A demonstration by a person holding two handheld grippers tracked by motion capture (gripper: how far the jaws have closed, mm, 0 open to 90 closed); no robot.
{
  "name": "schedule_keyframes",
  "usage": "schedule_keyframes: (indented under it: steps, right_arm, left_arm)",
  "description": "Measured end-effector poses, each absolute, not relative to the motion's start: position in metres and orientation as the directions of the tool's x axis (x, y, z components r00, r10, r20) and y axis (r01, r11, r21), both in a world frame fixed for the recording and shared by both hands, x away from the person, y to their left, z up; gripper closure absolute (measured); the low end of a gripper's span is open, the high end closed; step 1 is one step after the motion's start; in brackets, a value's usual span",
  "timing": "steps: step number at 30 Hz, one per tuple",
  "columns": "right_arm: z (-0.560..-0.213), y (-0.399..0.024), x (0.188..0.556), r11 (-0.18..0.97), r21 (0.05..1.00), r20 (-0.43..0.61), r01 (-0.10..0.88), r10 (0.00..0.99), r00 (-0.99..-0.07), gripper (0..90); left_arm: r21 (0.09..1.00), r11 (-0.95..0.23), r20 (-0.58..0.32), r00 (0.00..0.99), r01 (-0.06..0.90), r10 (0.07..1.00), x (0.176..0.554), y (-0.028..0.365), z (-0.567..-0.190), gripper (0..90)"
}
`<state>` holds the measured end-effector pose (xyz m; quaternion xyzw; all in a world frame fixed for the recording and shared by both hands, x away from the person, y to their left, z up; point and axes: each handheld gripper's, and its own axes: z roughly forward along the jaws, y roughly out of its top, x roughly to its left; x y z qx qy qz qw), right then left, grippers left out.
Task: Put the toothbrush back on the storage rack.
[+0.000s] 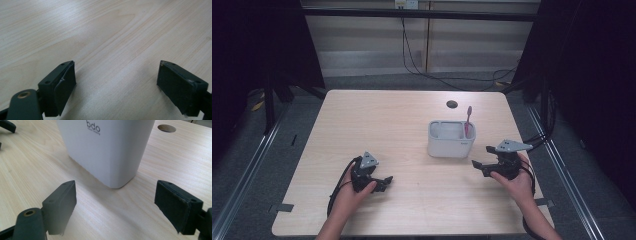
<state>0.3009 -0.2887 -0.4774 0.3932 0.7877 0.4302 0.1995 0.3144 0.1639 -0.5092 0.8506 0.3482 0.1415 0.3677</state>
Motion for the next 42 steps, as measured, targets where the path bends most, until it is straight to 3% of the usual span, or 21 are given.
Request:
schedule_keyframes:
  steps: [42]
  right_arm:
    - [-0.508,-0.282,0.3,0.438,0.744,0.011,0.504,0.747,-0.665,17.3]
  left_arm:
    - [0.724,-0.486,-0.016,0.717,0.489,0.697,0.314,0.164,-0.509,15.0]
